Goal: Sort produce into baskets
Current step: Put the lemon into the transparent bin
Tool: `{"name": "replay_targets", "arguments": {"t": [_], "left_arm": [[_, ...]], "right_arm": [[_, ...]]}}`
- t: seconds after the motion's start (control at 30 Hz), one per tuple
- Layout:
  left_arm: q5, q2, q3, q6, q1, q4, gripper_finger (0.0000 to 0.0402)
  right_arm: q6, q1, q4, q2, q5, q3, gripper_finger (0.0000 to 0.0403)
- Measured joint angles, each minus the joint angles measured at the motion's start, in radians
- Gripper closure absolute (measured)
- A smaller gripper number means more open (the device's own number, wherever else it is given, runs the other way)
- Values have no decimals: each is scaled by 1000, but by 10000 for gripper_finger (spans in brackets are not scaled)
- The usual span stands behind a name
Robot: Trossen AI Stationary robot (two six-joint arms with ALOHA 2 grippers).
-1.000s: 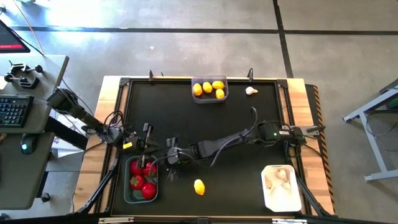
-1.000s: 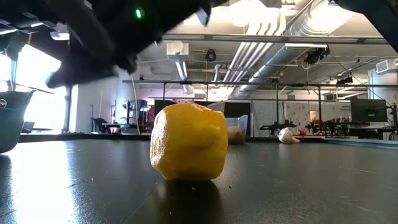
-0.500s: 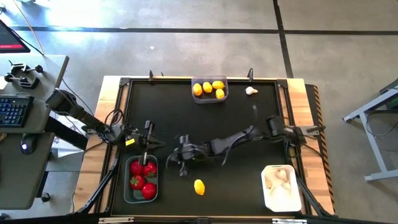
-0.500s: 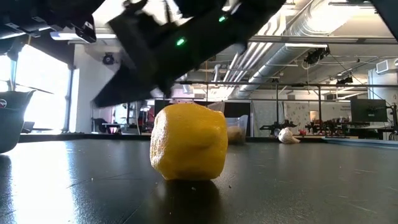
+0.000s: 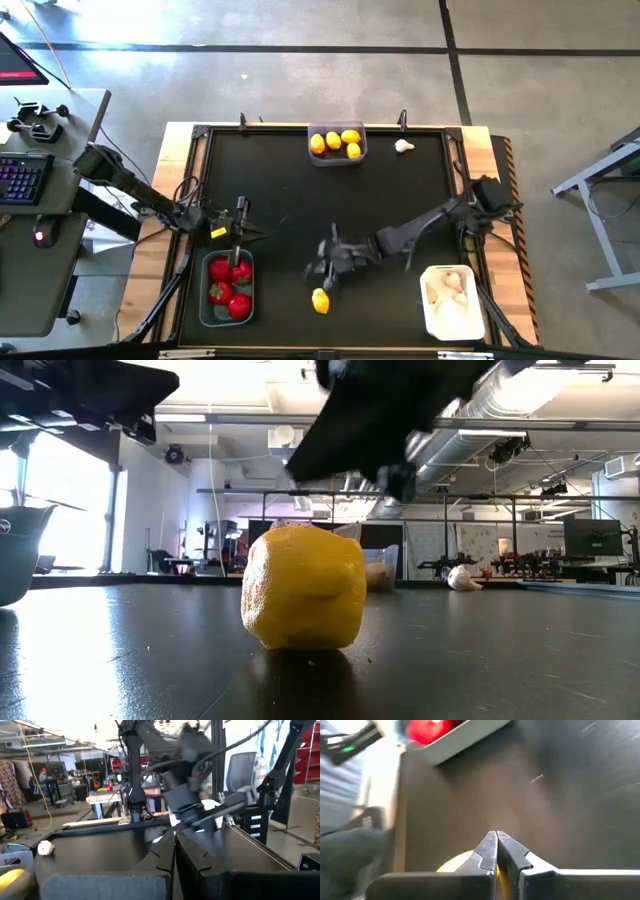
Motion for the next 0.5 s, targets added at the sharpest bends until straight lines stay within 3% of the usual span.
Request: {"name": "replay_targets", "arguments": {"t": [0.07, 0.3, 0.5], "left_arm": [[0, 0, 0, 0, 0, 0, 401], [-1, 0, 0, 19, 0, 4, 401], [-4, 0, 0, 49, 0, 5, 401]], "right_arm": [[63, 42, 0, 0, 3, 9, 403], [255, 151, -74, 4, 184, 70, 400], [362, 202, -101, 5, 289, 87, 343]]}}
